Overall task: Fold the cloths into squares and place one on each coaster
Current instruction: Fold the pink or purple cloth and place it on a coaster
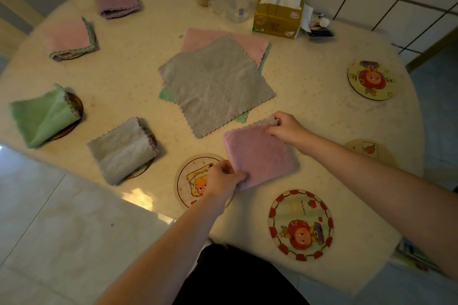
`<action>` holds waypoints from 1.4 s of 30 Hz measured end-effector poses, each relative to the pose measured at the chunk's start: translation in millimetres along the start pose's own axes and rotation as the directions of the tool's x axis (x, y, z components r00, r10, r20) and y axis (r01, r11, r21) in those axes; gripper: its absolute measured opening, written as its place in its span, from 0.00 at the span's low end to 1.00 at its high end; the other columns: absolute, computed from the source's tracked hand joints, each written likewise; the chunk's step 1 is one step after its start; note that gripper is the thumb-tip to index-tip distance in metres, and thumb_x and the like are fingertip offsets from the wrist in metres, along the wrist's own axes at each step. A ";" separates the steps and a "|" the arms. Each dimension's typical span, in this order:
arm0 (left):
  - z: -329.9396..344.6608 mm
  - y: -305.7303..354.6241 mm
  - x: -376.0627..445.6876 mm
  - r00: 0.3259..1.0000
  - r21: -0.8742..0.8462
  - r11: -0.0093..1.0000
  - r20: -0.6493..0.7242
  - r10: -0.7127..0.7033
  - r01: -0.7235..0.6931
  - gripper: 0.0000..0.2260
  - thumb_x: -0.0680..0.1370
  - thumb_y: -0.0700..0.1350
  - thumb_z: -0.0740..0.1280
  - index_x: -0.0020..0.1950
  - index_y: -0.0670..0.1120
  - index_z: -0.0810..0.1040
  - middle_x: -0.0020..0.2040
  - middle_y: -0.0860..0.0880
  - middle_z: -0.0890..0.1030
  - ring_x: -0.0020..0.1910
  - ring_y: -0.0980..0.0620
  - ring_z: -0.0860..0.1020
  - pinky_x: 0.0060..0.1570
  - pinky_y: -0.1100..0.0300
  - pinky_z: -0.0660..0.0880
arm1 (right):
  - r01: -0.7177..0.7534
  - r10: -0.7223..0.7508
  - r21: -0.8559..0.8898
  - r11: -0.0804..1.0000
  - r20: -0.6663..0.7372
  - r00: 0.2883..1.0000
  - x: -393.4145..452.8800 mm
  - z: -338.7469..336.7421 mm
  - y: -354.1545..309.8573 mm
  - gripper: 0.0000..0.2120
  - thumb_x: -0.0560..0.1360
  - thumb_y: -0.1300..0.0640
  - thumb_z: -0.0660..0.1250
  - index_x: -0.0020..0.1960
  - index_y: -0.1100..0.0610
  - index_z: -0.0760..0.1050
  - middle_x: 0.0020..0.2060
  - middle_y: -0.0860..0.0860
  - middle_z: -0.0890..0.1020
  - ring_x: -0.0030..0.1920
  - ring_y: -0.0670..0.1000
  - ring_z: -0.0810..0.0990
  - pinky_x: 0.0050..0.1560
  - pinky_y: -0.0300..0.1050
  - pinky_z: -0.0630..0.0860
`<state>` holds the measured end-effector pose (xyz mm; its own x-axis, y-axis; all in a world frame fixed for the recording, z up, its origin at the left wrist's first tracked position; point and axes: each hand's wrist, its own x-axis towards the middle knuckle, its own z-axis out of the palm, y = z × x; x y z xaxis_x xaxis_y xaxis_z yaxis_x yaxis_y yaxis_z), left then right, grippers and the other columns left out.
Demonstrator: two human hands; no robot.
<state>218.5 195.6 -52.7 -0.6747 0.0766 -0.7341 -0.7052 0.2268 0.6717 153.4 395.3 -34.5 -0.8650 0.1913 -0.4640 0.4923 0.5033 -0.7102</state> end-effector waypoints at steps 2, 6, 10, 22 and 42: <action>-20.3 -9.8 -7.4 0.999 -0.040 0.999 -0.031 0.007 -0.009 0.13 0.65 0.39 0.76 0.45 0.43 0.76 0.38 0.46 0.76 0.39 0.47 0.77 0.48 0.47 0.80 | 0.030 -0.030 -0.019 0.999 0.010 1.000 -3.9 21.6 -12.9 0.07 0.72 0.64 0.66 0.49 0.62 0.72 0.40 0.55 0.75 0.42 0.53 0.74 0.41 0.44 0.68; -61.1 -36.0 -18.8 0.995 -0.067 0.998 -0.094 0.015 -0.021 0.11 0.68 0.36 0.75 0.47 0.39 0.76 0.40 0.44 0.78 0.39 0.46 0.79 0.46 0.48 0.81 | 0.055 -0.050 -0.093 0.994 0.054 0.997 -16.5 69.7 -32.0 0.22 0.74 0.59 0.67 0.67 0.62 0.67 0.58 0.57 0.75 0.56 0.53 0.74 0.51 0.44 0.71; -91.6 -63.3 -26.9 0.988 -0.036 0.999 -0.149 -0.037 0.032 0.11 0.68 0.40 0.76 0.46 0.44 0.77 0.41 0.44 0.81 0.40 0.43 0.82 0.48 0.41 0.80 | 0.062 -0.054 -0.179 0.982 0.048 0.997 -29.5 110.2 -37.4 0.19 0.75 0.59 0.66 0.65 0.61 0.68 0.59 0.56 0.76 0.57 0.54 0.75 0.52 0.43 0.71; -112.3 -77.2 -40.4 0.967 0.483 0.871 -0.170 0.190 -0.086 0.27 0.70 0.47 0.73 0.63 0.49 0.64 0.54 0.49 0.77 0.44 0.49 0.78 0.34 0.59 0.69 | 0.125 -0.150 -0.400 0.908 -0.030 0.988 -36.4 148.6 -22.8 0.13 0.76 0.60 0.64 0.60 0.60 0.69 0.57 0.57 0.74 0.53 0.55 0.76 0.52 0.47 0.74; -80.6 70.1 92.0 0.793 0.911 0.014 0.351 0.498 -0.412 0.22 0.74 0.41 0.63 0.68 0.46 0.66 0.67 0.47 0.65 0.64 0.43 0.64 0.60 0.52 0.69 | 0.174 -0.237 -0.711 0.681 0.010 0.971 74.8 16.4 -9.9 0.13 0.74 0.67 0.58 0.58 0.59 0.70 0.57 0.56 0.72 0.58 0.58 0.71 0.55 0.53 0.72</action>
<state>89.4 140.3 -65.3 -0.8099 0.5141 -0.2825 0.4663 0.8564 0.2217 85.5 390.8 -70.9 -0.9561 0.0578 -0.2874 0.1153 0.9754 -0.1876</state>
